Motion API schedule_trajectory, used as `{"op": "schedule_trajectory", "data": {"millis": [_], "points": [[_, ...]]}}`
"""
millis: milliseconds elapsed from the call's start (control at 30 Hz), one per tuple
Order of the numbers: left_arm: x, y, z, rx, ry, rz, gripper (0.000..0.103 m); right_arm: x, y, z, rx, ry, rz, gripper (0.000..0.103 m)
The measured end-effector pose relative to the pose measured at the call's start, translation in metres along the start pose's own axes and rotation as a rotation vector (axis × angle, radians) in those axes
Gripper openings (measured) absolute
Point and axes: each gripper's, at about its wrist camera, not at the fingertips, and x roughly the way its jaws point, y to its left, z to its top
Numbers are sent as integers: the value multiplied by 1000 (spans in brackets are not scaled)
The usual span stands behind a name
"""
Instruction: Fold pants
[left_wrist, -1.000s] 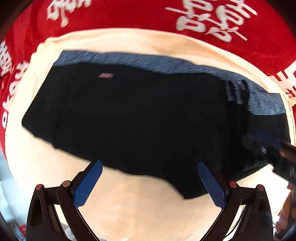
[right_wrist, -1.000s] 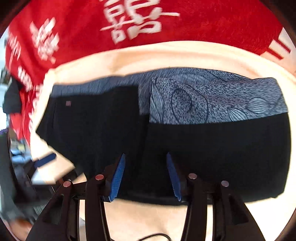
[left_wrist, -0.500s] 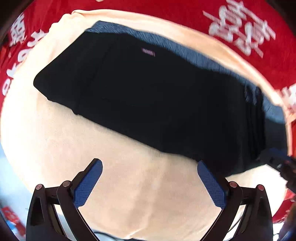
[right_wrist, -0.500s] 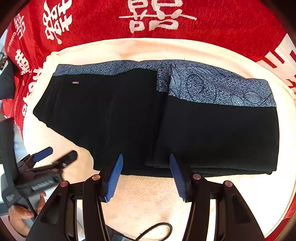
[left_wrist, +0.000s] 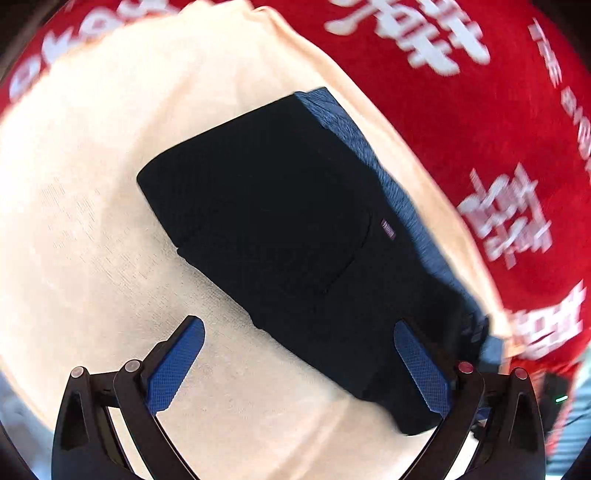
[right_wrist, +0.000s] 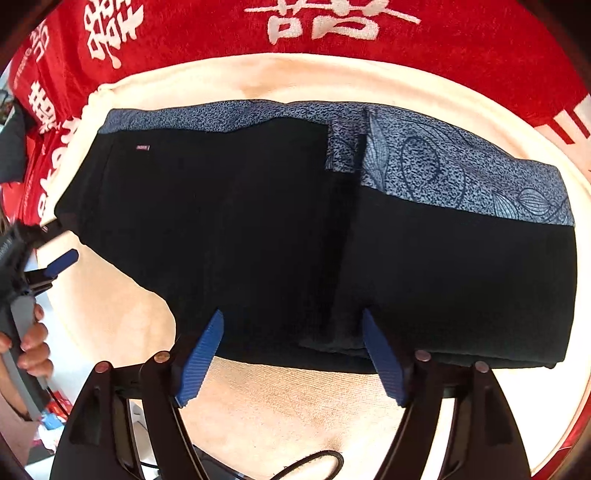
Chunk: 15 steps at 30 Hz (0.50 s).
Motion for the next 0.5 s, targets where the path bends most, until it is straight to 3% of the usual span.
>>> {"op": "schedule_trajectory", "data": {"millis": [67, 200, 333, 500], "points": [[10, 7, -1, -66, 32, -146, 103, 0, 0, 0, 3, 2, 0, 81], [8, 24, 1, -135, -3, -237, 103, 0, -3, 1, 14, 8, 13, 81], [23, 12, 10, -131, -30, -261, 103, 0, -3, 1, 6, 12, 14, 81], [32, 1, 20, -55, -37, -218, 103, 2, 0, 2, 4, 11, 8, 81]]}}
